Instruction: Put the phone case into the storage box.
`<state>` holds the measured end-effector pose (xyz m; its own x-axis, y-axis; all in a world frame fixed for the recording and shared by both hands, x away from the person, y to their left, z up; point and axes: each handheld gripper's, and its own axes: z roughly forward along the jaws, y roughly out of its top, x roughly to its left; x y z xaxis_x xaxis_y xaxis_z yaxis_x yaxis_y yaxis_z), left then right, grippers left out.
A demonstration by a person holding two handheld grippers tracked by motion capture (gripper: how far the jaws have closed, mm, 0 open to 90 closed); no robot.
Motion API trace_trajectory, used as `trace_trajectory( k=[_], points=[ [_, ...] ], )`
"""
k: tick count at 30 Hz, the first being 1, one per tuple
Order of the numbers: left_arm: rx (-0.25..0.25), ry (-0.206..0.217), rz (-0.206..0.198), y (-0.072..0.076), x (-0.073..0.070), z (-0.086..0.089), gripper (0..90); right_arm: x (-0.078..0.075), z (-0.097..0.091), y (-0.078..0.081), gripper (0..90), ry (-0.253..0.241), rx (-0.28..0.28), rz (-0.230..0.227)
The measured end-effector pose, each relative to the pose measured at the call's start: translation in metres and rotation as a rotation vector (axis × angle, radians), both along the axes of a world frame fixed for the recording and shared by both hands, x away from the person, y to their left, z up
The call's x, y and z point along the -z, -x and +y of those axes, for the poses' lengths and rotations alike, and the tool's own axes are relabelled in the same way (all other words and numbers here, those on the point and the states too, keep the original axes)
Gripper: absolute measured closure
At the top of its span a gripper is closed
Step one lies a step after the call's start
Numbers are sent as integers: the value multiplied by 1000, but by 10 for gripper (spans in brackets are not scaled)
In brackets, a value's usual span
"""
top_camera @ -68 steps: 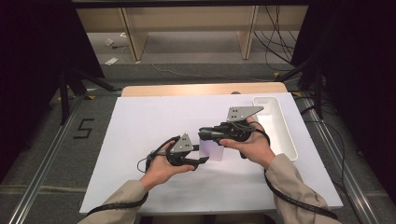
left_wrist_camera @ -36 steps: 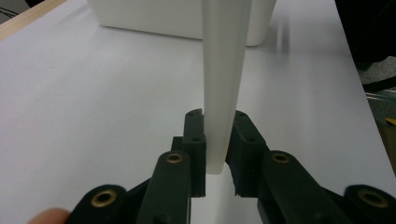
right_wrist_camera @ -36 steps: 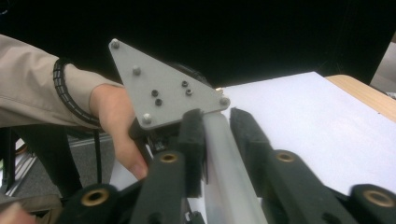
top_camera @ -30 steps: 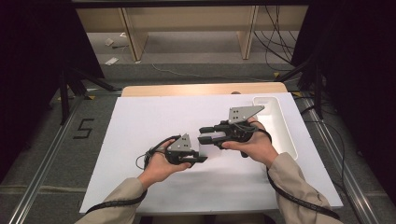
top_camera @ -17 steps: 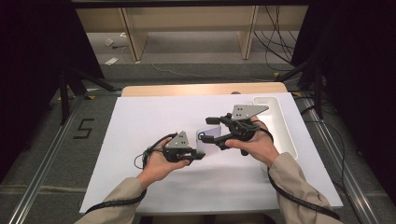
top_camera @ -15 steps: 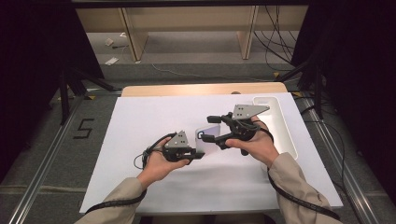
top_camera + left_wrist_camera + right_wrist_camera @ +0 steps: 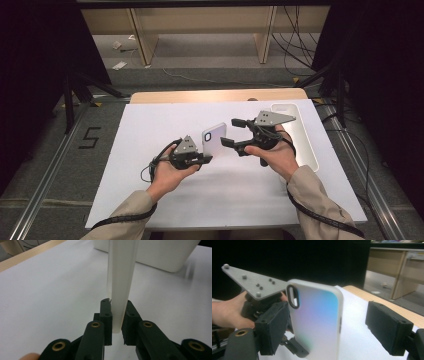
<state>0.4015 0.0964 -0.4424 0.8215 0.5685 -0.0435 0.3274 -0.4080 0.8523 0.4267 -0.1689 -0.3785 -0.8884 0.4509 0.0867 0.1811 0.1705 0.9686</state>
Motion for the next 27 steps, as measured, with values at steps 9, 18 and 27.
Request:
trace_trajectory(
  k=[9, 18, 27],
  points=[
    [-75, -3, 19, -1, 1, 3, 805, 9, -1, 1, 162, -3, 112, 2],
    [-123, 2, 39, -3, 1, 6, 805, 13, 3, 3, 132, 0, 166, 0],
    [-128, 6, 58, -4, 1, 2, 805, 15, 8, 5, 94, -8, 204, -7]
  ],
)
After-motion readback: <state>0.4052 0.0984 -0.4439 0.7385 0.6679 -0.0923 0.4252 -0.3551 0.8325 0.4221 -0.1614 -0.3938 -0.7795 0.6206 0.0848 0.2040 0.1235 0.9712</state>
